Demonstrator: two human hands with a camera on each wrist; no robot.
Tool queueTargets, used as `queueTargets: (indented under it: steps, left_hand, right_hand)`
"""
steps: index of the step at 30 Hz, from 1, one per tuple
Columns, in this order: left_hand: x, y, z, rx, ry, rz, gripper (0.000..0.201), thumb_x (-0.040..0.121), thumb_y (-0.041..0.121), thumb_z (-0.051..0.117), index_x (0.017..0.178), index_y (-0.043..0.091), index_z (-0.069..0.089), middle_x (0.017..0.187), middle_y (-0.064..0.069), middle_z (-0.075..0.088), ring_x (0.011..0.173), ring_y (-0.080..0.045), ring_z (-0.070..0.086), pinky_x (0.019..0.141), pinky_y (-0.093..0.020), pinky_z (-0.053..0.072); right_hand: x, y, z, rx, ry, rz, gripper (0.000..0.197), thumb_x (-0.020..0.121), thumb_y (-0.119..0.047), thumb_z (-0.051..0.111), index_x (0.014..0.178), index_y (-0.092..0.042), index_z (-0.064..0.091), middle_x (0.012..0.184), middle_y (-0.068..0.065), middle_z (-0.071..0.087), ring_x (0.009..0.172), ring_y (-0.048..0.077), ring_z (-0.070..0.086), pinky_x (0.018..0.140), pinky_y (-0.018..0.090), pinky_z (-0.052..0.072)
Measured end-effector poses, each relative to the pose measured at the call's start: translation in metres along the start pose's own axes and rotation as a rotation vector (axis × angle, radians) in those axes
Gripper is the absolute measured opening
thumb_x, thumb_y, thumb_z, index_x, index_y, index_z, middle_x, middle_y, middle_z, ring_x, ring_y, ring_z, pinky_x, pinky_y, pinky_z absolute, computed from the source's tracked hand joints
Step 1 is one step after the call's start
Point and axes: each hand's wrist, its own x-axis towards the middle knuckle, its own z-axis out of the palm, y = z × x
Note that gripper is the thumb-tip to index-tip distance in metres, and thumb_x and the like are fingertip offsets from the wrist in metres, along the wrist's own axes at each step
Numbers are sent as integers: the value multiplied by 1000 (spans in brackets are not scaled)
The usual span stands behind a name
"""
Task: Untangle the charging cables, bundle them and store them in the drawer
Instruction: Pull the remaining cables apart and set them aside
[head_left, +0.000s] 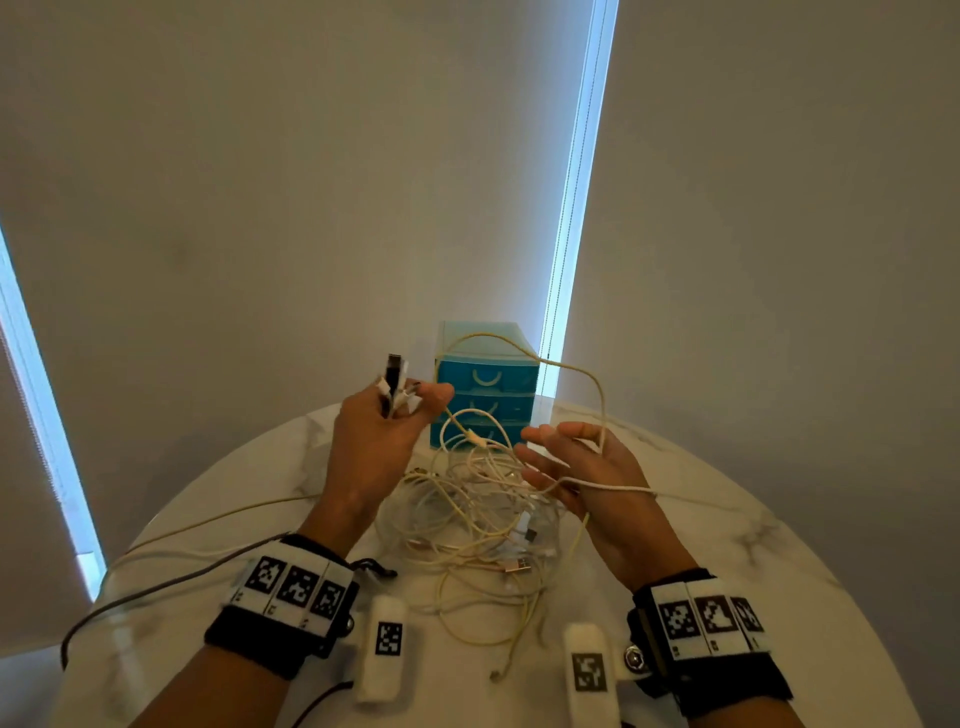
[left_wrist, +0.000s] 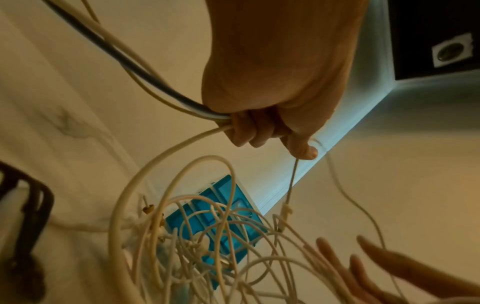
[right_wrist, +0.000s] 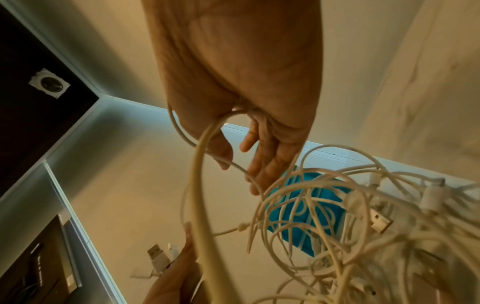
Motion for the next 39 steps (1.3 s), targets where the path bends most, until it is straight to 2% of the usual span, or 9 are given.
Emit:
queueTargets:
  steps: [3,8,13,15,19,23,28,34,39]
  left_hand:
    - [-7,4,6,52,-108,-4,22,89,49,82,87,27,83,70,16,75,69,-1,69,75,-32,53]
    - [-10,17,7,-47,-164,7,9,89,30,86,88,21,85,84,12,82,88,-2,78,81,-15,55]
    - [-15,22,12,-76,-286,38,5,92,23,83,96,21,85,95,4,84,97,-12,80,86,-23,61]
    - [-16,22,14,-45,-308,51,6,90,29,84,96,25,85,94,4,84,94,-12,79,86,-26,60]
    - [-19,20,21,122,-361,55,27,83,52,84,99,31,79,93,13,81,89,0,75,74,-11,55]
    - [-25,20,24,236,-501,107,48,70,72,83,86,26,77,83,10,77,80,-6,72,73,-23,55]
    - [-31,26,28,291,-601,227,20,74,57,91,88,52,77,89,26,76,87,3,71,72,-14,49]
    - [-32,23,30,232,-580,215,17,83,50,88,94,37,84,84,17,78,77,-2,70,69,-20,50]
    - [-31,27,33,215,-616,257,30,79,49,90,107,44,80,100,25,78,95,0,74,82,-17,57]
  right_hand:
    - [1,-6,-1,-52,14,-123,41,92,-11,83,128,-8,63,115,15,80,104,29,80,83,37,63]
    - [-1,-7,1,-154,-106,-129,41,88,-7,85,126,-9,72,111,9,82,91,23,78,64,23,57]
    - [-5,4,12,-381,-162,-155,42,85,-11,90,124,-19,75,114,-6,82,94,21,81,63,23,59]
    - [-6,7,14,-392,-165,-156,35,89,-11,87,121,-17,75,109,-3,83,91,20,81,62,24,58]
    - [-2,7,9,-284,-76,-176,24,94,-15,81,113,-2,76,95,15,83,81,26,82,60,23,60]
    - [1,6,-1,-180,18,-156,17,94,-8,80,110,-2,77,95,15,83,85,26,81,69,26,63]
    - [6,10,-5,-122,28,-143,20,95,-7,79,114,-2,75,101,15,82,89,25,81,72,25,61]
    - [10,18,-4,-181,47,-120,16,95,-10,79,110,-6,77,104,16,81,95,28,79,81,36,61]
    - [8,14,-3,-168,2,-81,21,97,-12,75,115,0,74,100,17,82,89,27,81,72,29,63]
